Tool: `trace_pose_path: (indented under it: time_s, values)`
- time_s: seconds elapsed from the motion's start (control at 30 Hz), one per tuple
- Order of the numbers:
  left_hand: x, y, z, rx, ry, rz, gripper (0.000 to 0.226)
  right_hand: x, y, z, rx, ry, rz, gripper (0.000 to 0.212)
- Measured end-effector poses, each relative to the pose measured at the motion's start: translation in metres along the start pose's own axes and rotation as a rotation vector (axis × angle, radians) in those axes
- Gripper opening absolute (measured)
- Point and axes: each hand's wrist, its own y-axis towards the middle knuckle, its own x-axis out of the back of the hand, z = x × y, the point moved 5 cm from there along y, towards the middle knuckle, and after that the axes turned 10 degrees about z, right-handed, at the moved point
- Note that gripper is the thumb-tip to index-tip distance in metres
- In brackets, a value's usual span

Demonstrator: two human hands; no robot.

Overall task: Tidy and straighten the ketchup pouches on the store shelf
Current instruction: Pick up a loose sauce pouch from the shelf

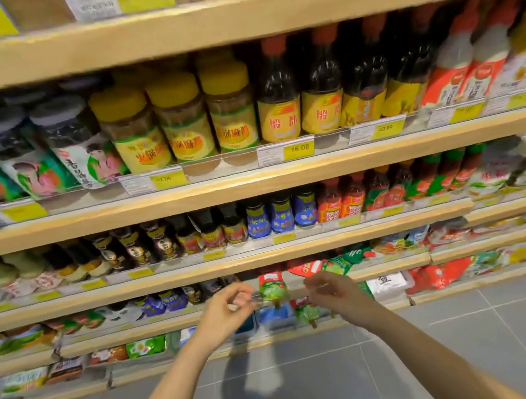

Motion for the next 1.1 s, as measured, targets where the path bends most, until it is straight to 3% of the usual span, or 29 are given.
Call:
trace_pose_path:
  time_s: [0.17, 0.33, 0.43, 0.6, 0.9, 1.1]
  values:
    - [-0.013, 0.061, 0.103, -0.071, 0.058, -0.082, 0.024, -0.034, 0.087, -0.078, 0.058, -0.022, -0.039, 0.034]
    - [-0.041, 0.112, 0.185, -0.279, 0.205, -0.135, 0.034, -0.060, 0.154, -0.154, 0.131, -0.132, -0.094, 0.036]
    - [-0.057, 0.137, 0.218, -0.450, 0.308, -0.181, 0.039, -0.064, 0.178, -0.179, 0.328, -0.227, -0.141, 0.041]
    - [-0.081, 0.167, 0.256, -0.668, 0.427, -0.238, 0.049, -0.074, 0.210, -0.224, 0.539, -0.564, -0.151, 0.072]
    - [-0.096, 0.175, 0.270, -0.669, 0.252, -0.408, 0.032, -0.084, 0.218, -0.241, 0.668, -0.555, -0.439, 0.037]
    - [-0.076, 0.160, 0.224, -0.790, 0.097, -0.631, 0.014, -0.071, 0.205, -0.202, 0.821, -0.267, -0.575, 0.018]
